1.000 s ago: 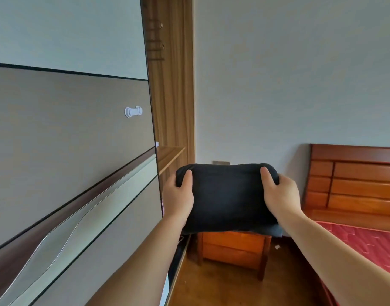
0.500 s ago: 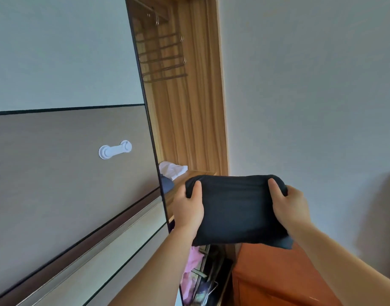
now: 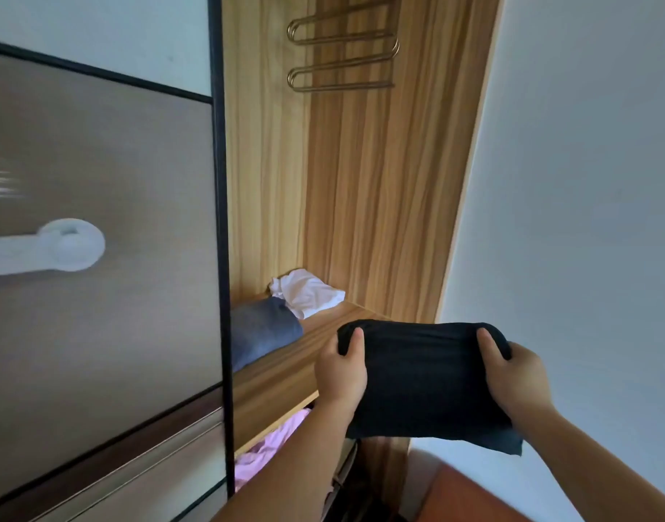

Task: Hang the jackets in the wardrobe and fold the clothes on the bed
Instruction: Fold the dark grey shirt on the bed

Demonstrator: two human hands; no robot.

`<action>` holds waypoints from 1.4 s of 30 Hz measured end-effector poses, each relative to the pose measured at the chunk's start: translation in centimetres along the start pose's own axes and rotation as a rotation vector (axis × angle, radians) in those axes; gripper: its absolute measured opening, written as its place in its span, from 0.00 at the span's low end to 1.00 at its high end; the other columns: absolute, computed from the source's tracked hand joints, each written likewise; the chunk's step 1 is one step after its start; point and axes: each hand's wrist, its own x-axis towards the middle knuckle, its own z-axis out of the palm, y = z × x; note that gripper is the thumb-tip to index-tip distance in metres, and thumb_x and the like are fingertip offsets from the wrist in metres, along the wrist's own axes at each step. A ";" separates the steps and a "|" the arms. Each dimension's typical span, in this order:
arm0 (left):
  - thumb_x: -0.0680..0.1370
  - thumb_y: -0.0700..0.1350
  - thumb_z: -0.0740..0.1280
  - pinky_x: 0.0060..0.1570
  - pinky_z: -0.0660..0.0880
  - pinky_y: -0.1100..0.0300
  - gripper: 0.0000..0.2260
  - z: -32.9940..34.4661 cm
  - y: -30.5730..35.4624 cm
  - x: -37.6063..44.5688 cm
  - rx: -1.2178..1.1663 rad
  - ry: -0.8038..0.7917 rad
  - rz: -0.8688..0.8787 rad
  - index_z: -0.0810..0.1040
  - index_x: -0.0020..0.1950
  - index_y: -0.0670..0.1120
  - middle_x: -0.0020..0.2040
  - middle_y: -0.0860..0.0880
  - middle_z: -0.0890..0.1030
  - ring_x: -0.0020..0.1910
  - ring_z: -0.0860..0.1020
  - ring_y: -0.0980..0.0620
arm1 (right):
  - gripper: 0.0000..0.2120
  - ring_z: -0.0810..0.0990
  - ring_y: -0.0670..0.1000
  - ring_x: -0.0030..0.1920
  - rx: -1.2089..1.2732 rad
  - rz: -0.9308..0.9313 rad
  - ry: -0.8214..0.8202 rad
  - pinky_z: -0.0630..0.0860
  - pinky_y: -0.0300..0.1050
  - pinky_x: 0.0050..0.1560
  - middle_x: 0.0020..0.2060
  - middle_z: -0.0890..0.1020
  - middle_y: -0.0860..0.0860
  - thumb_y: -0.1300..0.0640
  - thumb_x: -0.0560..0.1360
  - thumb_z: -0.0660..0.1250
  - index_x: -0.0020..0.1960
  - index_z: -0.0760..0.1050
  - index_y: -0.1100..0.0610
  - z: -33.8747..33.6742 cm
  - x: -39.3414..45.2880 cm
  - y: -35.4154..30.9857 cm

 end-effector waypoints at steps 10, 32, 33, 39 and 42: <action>0.80 0.56 0.62 0.61 0.68 0.59 0.16 4.0 -5.7 12.3 0.121 0.216 -0.118 0.76 0.64 0.51 0.56 0.56 0.78 0.61 0.75 0.49 | 0.23 0.78 0.55 0.37 -0.010 0.012 -0.284 0.71 0.48 0.38 0.35 0.80 0.55 0.40 0.78 0.59 0.41 0.76 0.59 13.5 13.4 3.8; 0.78 0.59 0.62 0.56 0.76 0.48 0.19 -14.0 -7.7 32.9 -0.017 0.573 -0.336 0.75 0.63 0.49 0.55 0.48 0.80 0.53 0.79 0.47 | 0.21 0.81 0.53 0.51 0.361 -0.048 -1.144 0.77 0.45 0.45 0.52 0.82 0.53 0.41 0.77 0.65 0.60 0.77 0.56 48.8 21.8 -8.1; 0.78 0.58 0.63 0.56 0.77 0.49 0.18 -14.4 -8.6 33.7 0.009 0.610 -0.326 0.76 0.62 0.48 0.54 0.48 0.80 0.53 0.79 0.48 | 0.21 0.81 0.54 0.50 0.296 -0.097 -1.083 0.77 0.47 0.45 0.50 0.82 0.54 0.41 0.77 0.64 0.57 0.78 0.58 50.4 21.6 -7.8; 0.79 0.55 0.63 0.46 0.74 0.57 0.11 -15.3 -16.9 34.6 0.197 0.830 -0.366 0.78 0.51 0.49 0.46 0.50 0.81 0.43 0.78 0.54 | 0.23 0.80 0.59 0.49 -0.020 -0.239 -0.970 0.77 0.57 0.53 0.45 0.82 0.55 0.39 0.76 0.63 0.55 0.79 0.58 56.9 18.8 -2.2; 0.78 0.56 0.64 0.50 0.77 0.55 0.13 -15.6 -17.6 35.1 0.258 0.847 -0.342 0.81 0.51 0.48 0.46 0.49 0.82 0.47 0.80 0.50 | 0.25 0.80 0.59 0.52 -0.041 -0.214 -0.964 0.76 0.58 0.55 0.49 0.82 0.55 0.37 0.75 0.62 0.58 0.78 0.56 58.0 19.1 -1.4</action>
